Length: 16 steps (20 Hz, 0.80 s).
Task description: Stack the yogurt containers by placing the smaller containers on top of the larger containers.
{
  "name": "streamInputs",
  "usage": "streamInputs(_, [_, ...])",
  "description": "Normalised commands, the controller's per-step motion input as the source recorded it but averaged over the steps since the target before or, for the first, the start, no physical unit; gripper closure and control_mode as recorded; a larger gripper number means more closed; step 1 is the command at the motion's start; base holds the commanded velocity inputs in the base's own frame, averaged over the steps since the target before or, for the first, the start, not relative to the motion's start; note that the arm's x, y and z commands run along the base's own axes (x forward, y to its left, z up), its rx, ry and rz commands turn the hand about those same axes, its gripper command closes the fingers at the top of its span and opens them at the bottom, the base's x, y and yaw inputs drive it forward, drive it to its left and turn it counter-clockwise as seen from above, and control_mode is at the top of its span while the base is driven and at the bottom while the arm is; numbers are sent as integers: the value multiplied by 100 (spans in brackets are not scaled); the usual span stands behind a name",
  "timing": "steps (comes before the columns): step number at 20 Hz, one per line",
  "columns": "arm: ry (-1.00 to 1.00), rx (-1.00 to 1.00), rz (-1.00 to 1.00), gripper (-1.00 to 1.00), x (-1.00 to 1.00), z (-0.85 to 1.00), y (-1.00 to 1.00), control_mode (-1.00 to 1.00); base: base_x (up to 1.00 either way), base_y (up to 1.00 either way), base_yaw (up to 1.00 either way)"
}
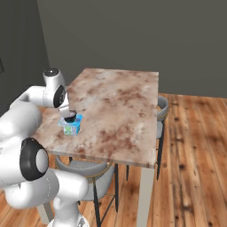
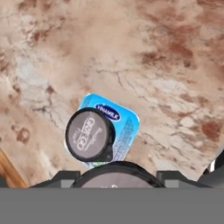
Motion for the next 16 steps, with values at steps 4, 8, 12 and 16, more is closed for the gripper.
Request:
streamInputs(4, [0,0,1,100,11,-5,0,-100,0,0,0])
streamInputs(8, [0,0,0,100,4,-5,1,-100,0,0,0])
streamInputs(12, [0,0,0,100,2,-11,3,-100,0,0,0])
streamInputs(16, [0,0,0,100,13,-9,3,-100,0,0,0])
